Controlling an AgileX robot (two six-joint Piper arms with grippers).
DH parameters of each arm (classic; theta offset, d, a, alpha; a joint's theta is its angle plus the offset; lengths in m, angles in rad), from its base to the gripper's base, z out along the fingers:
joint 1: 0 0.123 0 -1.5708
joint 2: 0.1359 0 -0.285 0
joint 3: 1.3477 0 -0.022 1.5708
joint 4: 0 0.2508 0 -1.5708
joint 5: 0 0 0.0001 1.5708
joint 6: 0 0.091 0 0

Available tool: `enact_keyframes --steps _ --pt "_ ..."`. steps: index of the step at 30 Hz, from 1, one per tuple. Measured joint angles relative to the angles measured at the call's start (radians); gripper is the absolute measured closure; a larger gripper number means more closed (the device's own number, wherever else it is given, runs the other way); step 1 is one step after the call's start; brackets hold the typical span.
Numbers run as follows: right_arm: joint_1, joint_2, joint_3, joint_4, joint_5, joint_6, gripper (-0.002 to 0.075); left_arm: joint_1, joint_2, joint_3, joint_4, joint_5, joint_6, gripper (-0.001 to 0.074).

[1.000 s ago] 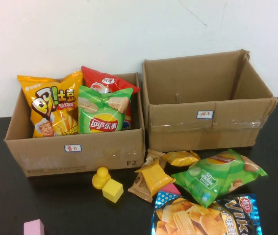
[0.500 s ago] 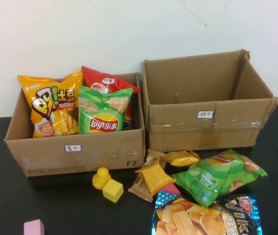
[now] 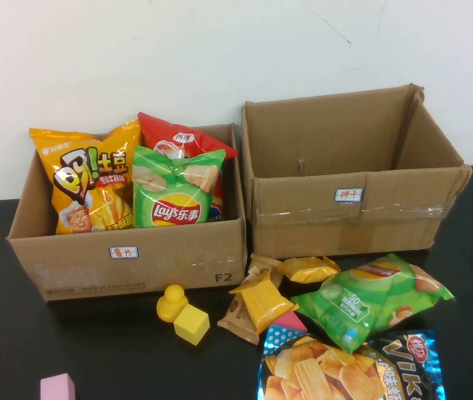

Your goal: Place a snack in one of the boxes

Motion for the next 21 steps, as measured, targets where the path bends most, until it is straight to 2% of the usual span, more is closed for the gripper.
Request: enact_keyframes --steps 21 --pt "0.000 0.000 0.017 0.024 0.050 0.018 0.0725 0.000 0.000 0.000 0.000 0.000 -0.002 0.0737"
